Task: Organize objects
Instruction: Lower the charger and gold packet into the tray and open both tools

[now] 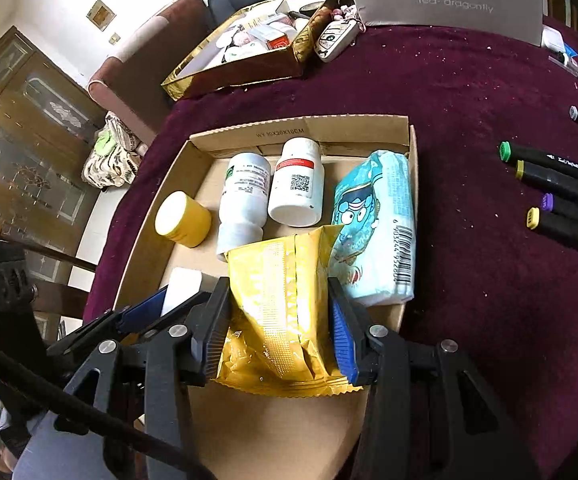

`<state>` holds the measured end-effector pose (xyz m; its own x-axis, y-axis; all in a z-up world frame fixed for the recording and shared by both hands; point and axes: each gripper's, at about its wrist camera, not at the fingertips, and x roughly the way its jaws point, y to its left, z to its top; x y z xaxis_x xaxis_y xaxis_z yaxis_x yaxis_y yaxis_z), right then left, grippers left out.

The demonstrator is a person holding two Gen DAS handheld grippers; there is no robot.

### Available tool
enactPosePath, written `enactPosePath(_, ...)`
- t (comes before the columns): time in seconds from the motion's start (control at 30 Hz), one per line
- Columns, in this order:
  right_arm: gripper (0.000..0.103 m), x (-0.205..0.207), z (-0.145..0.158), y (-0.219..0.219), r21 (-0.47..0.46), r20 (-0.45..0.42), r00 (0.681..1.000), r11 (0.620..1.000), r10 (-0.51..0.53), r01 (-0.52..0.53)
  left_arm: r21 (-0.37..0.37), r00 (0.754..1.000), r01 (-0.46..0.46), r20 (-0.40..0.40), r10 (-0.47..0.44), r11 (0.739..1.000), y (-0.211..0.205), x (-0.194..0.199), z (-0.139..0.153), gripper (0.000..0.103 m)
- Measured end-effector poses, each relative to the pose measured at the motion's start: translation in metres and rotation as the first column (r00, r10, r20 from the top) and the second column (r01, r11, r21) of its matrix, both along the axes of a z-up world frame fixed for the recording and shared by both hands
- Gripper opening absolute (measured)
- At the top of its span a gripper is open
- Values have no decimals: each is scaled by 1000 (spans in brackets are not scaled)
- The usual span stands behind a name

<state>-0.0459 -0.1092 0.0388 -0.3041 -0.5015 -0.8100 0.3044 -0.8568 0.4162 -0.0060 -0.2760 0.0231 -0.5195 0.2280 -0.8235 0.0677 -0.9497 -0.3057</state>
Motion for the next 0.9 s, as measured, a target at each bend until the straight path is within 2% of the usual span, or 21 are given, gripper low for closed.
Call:
enactPosePath(0.13,46,-1,-2,2,-16,9,1000,1000,-16,16,58,1000,-16,-11,16,998,-6,3,2,41)
enactPosePath(0.27,47,-1,-2,3,-29,10,1000,999,-20,20,87,997,-39,-60,45,995,-11,13,16,41)
enactPosePath(0.4,47,3,8,8,-49,-9,1000,999,-24,24,90,993,-63,-98,72,994,-15,24,32,43)
enactPosePath(0.5,47,9,20,13,-56,-41,999,998,-24,21,82,990,-68,-117,78,994,-13,31,42,50)
enactPosePath(0.6,49,17,32,26,-65,-71,997,998,-25,20,99,991,-54,-117,66,994,-8,38,48,50)
enactPosePath(0.77,53,27,47,78,-51,-111,991,996,-75,70,140,991,4,-134,15,990,17,56,60,50)
enactPosePath(0.9,53,20,54,148,-26,-131,970,979,-203,202,149,985,102,-154,-79,984,56,66,69,50)
